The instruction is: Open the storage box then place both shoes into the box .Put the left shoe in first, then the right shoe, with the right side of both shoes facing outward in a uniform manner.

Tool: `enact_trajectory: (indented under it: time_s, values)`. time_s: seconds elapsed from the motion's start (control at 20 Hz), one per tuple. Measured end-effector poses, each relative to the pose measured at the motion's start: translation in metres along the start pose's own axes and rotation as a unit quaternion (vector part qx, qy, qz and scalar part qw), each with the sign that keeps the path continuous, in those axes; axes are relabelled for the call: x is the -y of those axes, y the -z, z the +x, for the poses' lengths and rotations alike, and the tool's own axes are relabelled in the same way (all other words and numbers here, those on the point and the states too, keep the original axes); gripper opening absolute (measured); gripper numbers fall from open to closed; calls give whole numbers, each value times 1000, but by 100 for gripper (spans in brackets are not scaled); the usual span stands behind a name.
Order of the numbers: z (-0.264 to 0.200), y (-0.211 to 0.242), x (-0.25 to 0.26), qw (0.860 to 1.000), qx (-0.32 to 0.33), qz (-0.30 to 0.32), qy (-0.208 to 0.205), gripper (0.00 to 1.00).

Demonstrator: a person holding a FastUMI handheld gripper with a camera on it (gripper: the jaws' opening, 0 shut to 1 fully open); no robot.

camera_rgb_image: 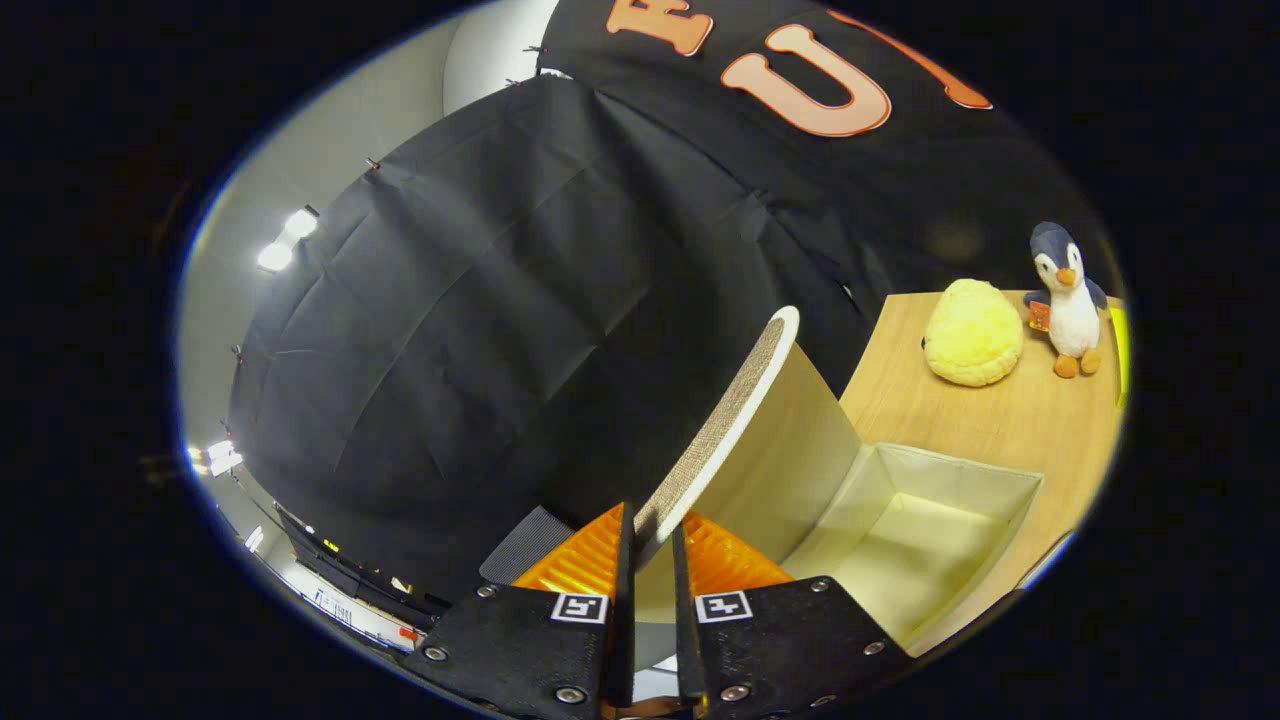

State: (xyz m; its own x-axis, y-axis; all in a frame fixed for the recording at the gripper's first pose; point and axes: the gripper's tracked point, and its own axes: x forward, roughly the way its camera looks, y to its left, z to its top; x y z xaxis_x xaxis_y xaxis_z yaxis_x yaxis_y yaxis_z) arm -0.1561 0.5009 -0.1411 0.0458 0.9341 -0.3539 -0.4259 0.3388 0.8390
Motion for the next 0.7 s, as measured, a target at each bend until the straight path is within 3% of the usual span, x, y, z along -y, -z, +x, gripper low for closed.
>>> enact_trajectory:
  time_s: [0.25, 0.35, 0.4, 0.6, 0.7]
  values:
    - [56, 7, 5, 1000, -13, 0, 9, 21]
    - [59, 4, 9, 999, -6, -21, 28, 35]
    - [58, 3, 12, 999, 1, -27, 35, 49]
    - [37, -9, 48, 992, 38, -62, 102, 77]
    - [14, -13, 73, 986, 58, -75, 134, 83]
